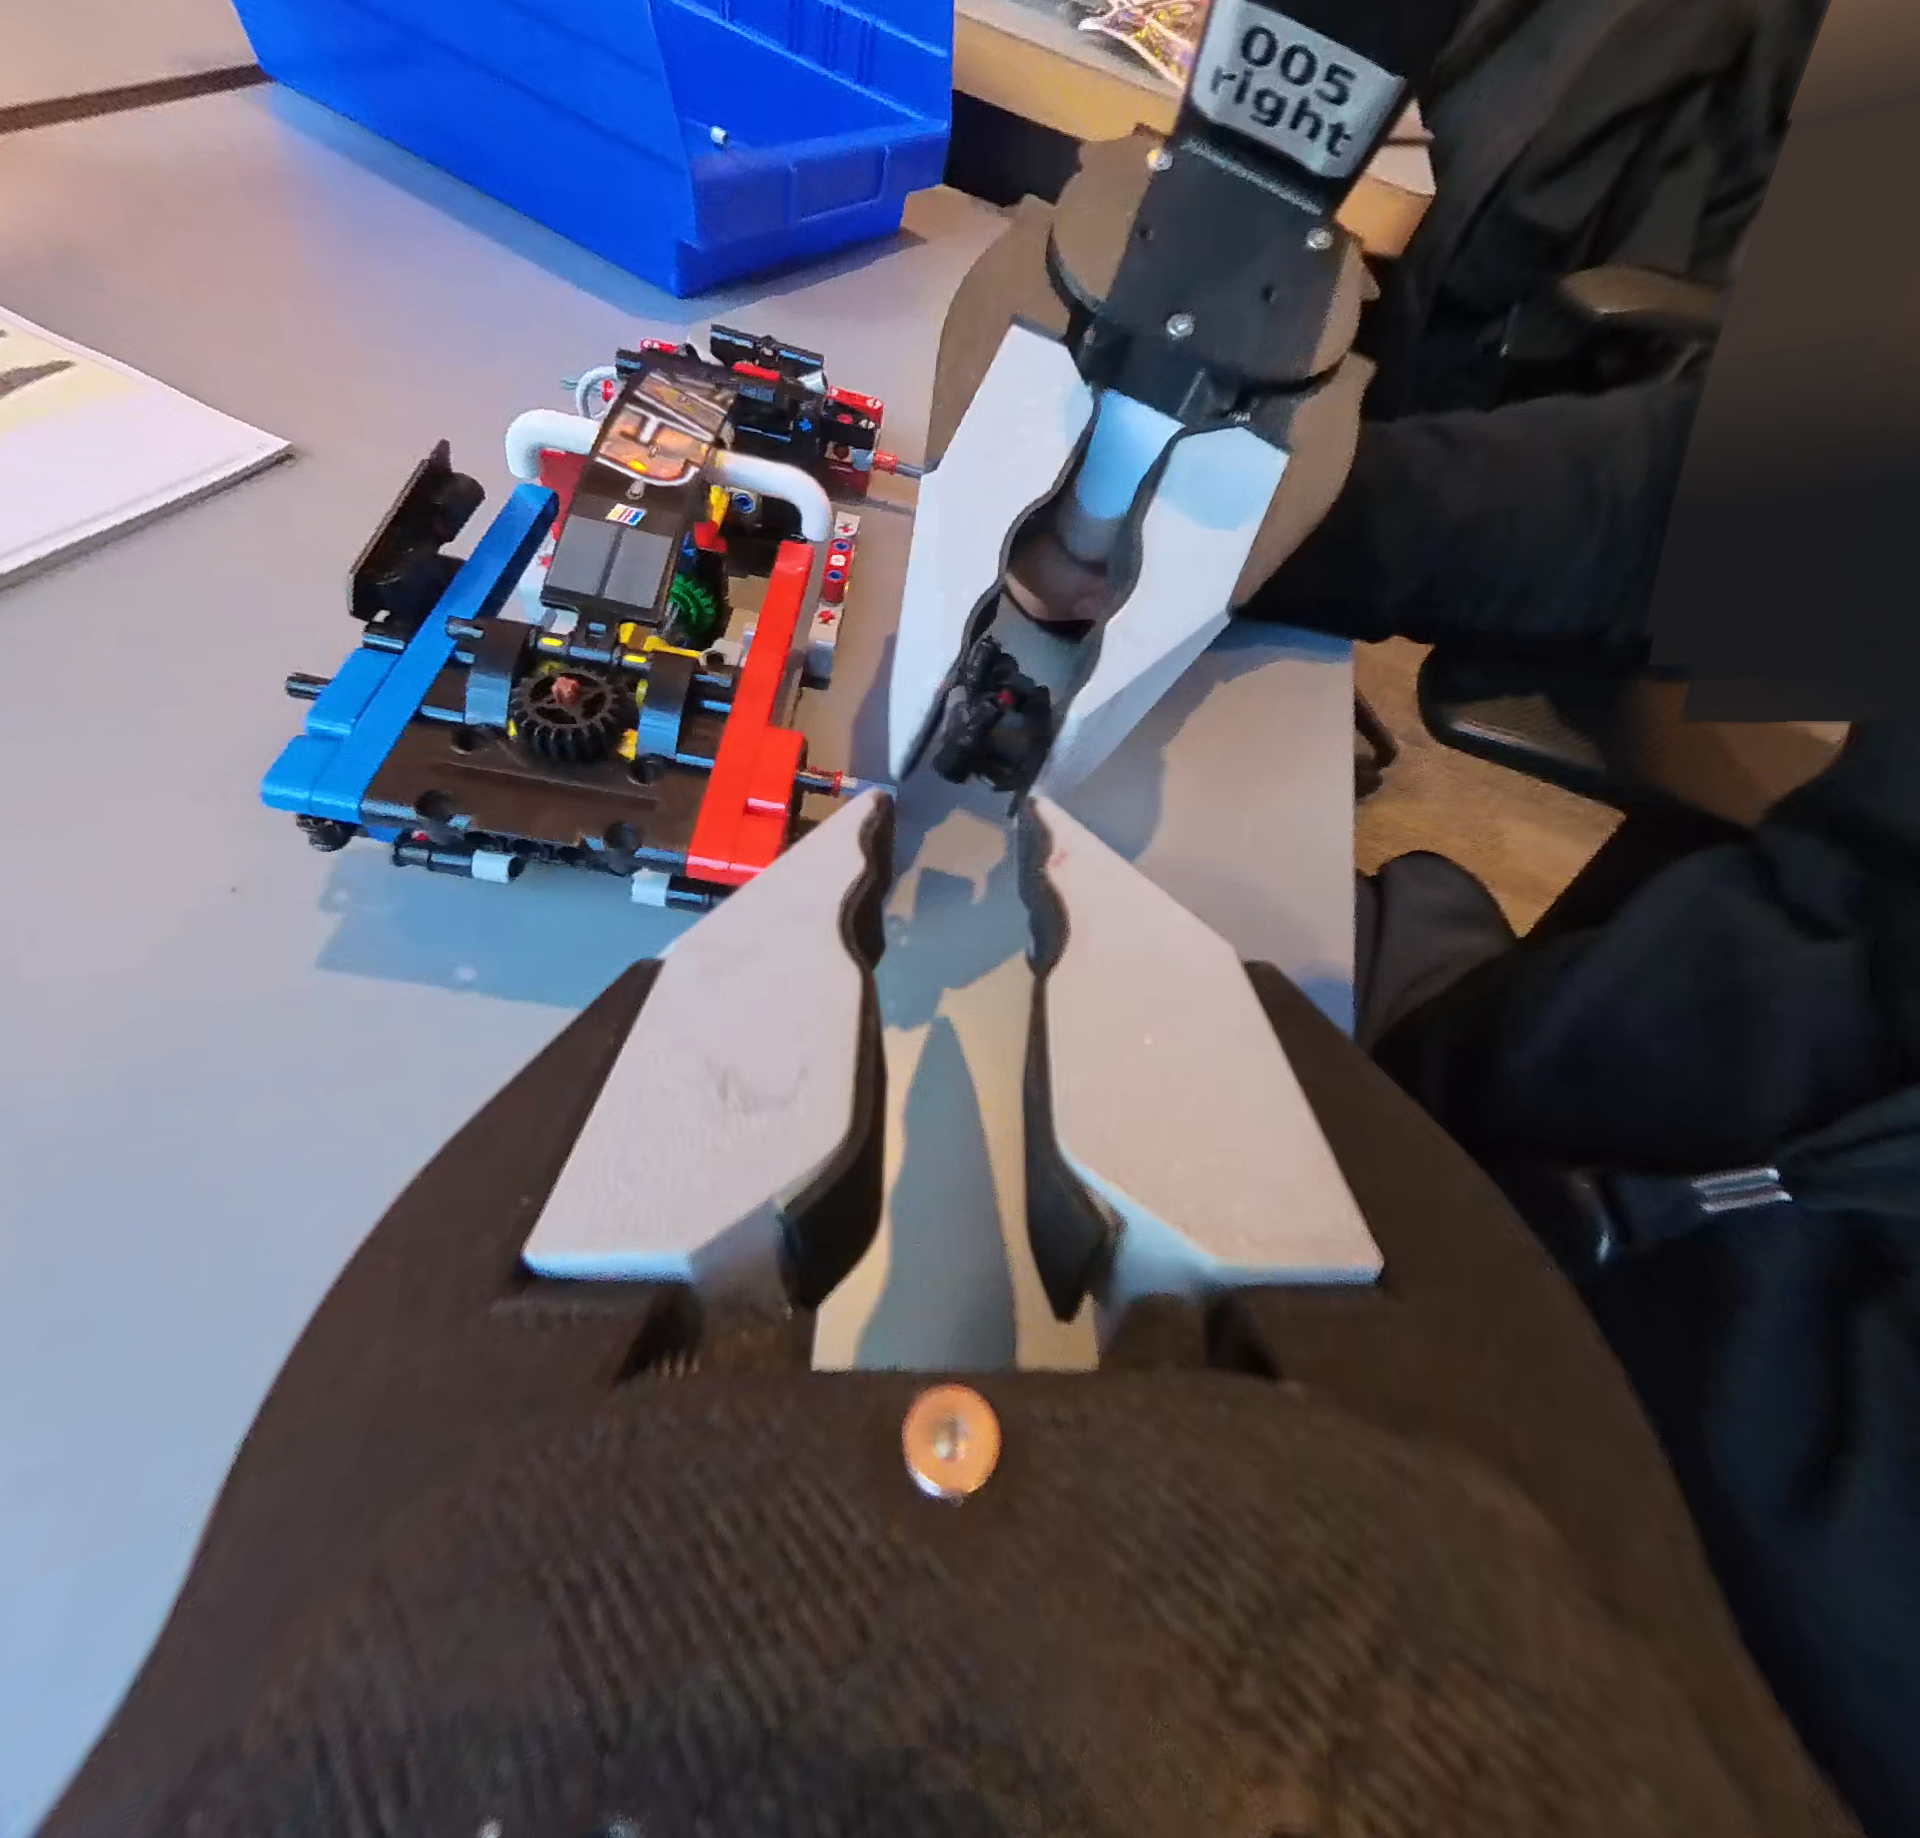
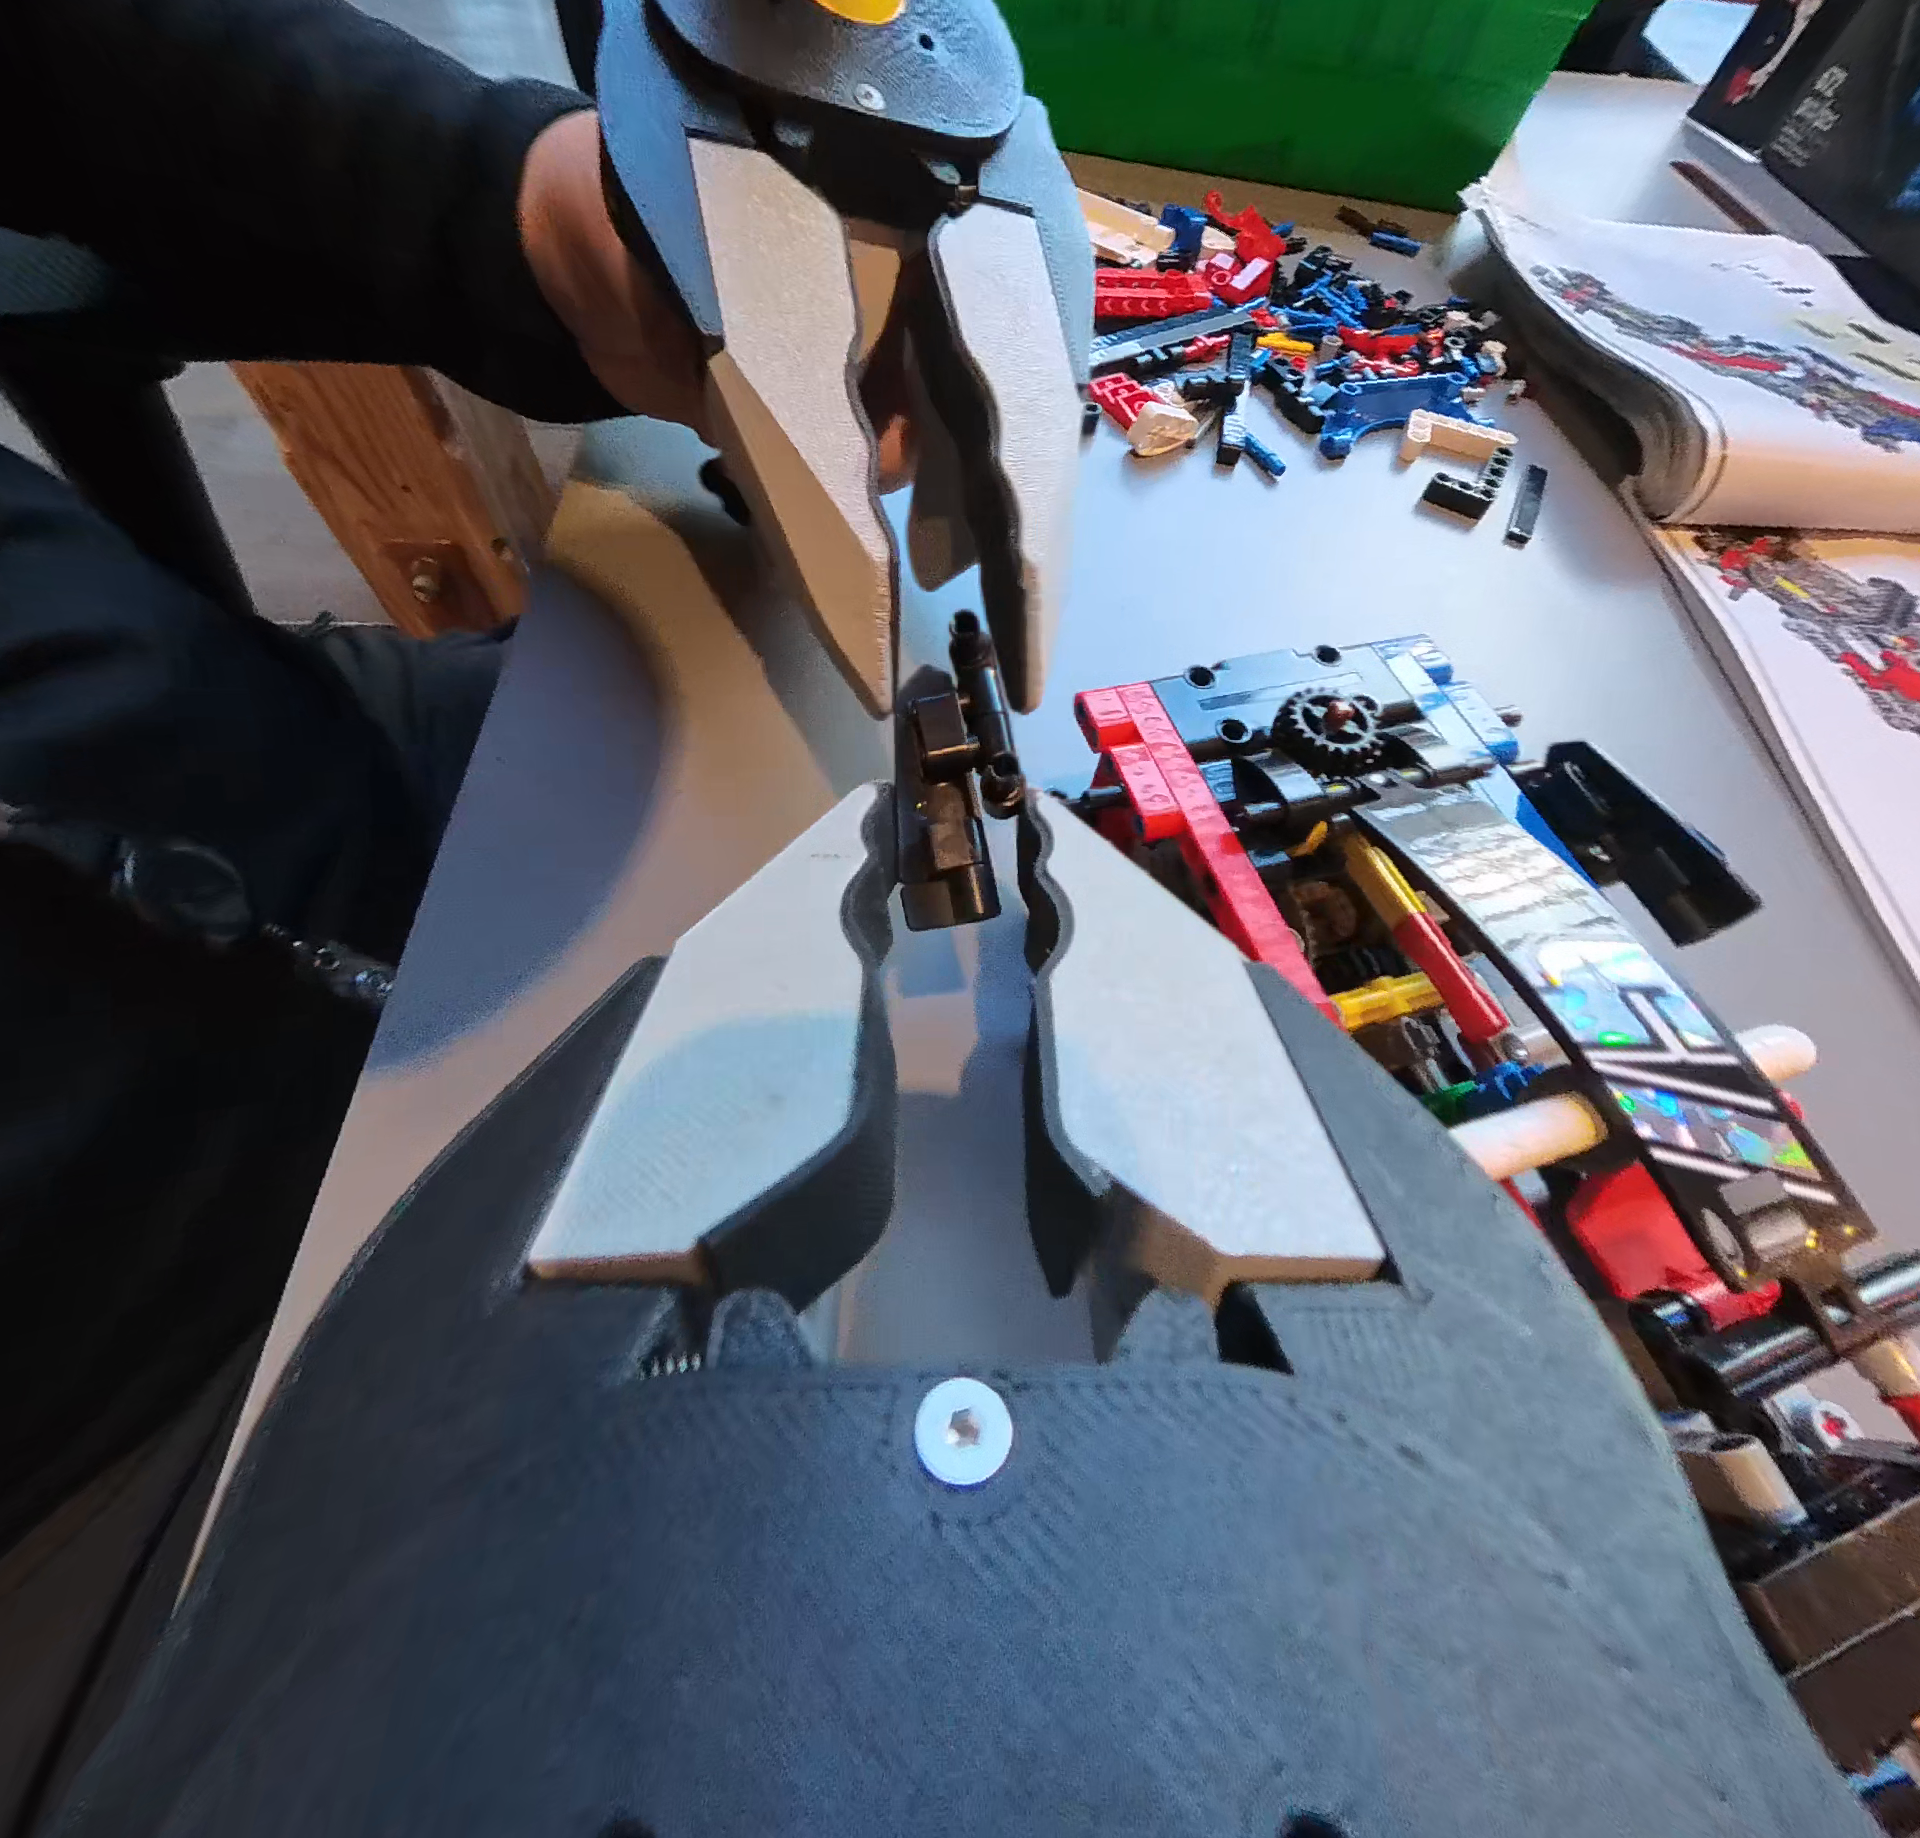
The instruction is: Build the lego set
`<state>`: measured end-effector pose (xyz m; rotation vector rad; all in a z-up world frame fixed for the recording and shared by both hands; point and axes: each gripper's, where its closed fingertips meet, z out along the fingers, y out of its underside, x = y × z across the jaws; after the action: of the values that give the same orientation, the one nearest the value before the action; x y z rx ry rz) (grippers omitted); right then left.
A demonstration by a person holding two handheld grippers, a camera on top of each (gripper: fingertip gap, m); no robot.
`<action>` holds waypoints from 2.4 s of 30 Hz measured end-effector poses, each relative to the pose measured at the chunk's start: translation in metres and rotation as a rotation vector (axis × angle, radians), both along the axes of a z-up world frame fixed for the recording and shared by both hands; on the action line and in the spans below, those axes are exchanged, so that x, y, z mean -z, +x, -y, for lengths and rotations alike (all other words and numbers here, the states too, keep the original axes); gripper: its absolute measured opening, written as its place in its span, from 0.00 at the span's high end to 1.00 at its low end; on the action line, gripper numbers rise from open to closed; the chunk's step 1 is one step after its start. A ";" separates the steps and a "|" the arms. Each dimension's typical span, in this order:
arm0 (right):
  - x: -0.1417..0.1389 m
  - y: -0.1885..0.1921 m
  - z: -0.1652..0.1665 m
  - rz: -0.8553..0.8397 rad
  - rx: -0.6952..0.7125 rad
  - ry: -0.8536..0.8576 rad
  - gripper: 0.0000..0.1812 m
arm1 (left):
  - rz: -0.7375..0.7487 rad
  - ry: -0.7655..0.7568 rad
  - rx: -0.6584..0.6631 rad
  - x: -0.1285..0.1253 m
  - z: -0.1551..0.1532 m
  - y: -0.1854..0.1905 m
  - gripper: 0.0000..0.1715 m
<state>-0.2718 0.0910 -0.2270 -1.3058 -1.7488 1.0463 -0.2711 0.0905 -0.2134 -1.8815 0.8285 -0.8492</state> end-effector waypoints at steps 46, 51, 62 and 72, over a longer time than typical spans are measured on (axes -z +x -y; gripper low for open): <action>-0.011 -0.005 -0.004 -0.059 0.058 -0.103 0.98 | 0.010 -0.171 -0.097 0.007 -0.005 -0.003 1.00; -0.010 -0.006 -0.001 -0.042 0.026 -0.200 0.92 | 0.088 -0.207 -0.068 -0.002 -0.003 -0.001 1.00; -0.037 -0.002 0.000 -0.104 -0.072 -0.744 0.98 | 0.141 -0.121 -0.045 -0.021 -0.002 0.009 0.95; -0.032 -0.002 -0.002 -0.083 -0.072 -0.776 0.96 | 0.245 -0.223 -0.064 -0.017 -0.004 0.000 1.00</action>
<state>-0.2738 0.0927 -0.1947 -1.6105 -1.3670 1.9037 -0.2710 0.0947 -0.1961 -1.9337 0.5378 -1.1432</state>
